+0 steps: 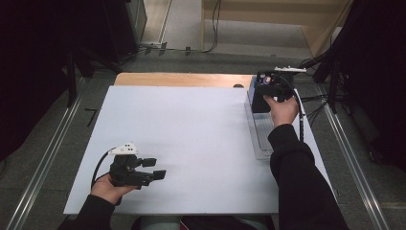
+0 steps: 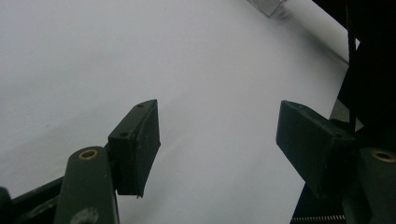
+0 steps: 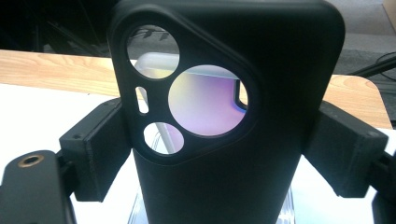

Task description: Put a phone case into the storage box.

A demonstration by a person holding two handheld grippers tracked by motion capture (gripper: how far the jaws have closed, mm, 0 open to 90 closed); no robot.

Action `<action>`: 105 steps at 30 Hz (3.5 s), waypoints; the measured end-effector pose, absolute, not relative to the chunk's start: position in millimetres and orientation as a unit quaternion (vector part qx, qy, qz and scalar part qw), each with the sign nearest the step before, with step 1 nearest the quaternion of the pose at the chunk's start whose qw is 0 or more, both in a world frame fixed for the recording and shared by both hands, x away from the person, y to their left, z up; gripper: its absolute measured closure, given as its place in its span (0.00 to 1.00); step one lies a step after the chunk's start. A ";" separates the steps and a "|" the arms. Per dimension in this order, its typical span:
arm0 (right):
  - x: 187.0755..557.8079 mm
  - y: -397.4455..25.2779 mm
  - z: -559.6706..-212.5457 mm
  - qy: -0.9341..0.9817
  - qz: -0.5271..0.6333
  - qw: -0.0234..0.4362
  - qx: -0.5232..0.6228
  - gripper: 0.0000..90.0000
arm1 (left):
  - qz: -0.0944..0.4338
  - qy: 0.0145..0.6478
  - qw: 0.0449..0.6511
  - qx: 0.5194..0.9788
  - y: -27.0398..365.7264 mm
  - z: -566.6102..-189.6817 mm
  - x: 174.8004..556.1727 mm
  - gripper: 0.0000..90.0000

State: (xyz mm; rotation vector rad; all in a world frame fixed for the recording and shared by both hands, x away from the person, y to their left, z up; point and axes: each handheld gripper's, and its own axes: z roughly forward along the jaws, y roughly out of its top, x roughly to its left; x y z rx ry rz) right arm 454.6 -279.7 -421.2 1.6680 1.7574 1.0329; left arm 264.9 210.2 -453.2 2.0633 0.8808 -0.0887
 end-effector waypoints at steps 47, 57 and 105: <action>427.5 -273.4 -417.4 0.683 0.389 0.181 0.591 0.00 | -0.037 0.356 0.434 0.827 209.4 -452.1 269.2 0.34; 396.7 -252.5 -414.0 0.725 0.398 0.146 0.543 0.00 | -0.039 0.356 0.428 0.830 208.8 -452.8 273.5 0.34; 338.9 -201.5 -430.7 0.796 0.428 0.045 0.425 0.22 | -0.054 0.344 0.429 0.833 207.8 -452.5 275.7 0.34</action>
